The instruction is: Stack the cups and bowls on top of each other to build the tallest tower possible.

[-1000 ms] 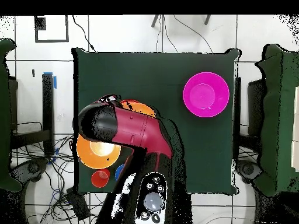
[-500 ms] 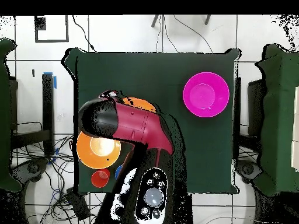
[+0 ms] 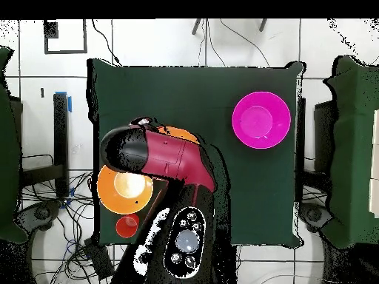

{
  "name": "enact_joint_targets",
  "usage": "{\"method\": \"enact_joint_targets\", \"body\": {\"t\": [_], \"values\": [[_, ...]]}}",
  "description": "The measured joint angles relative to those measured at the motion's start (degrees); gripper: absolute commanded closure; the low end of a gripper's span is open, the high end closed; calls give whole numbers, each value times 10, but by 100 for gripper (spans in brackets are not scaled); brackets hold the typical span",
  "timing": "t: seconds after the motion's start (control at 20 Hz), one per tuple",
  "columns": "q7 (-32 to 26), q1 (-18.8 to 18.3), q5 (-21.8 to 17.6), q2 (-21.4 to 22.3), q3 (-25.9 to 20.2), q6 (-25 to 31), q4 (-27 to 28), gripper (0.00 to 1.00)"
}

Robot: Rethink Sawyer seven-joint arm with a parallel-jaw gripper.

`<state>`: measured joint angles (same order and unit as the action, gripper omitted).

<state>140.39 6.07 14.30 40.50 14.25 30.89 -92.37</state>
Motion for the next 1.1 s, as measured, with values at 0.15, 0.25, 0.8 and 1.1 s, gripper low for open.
{"method": "enact_joint_targets", "body": {"t": [0.15, 0.25, 0.8, 1.1], "values": [[0, 5, 0, -6, 4, 0, 2, 100], [0, 10, 0, -11, 6, 0, 2, 100], [0, 18, 0, -29, 8, 0, 8, 100], [0, 29, 0, -40, 17, 0, 17, 100]]}}
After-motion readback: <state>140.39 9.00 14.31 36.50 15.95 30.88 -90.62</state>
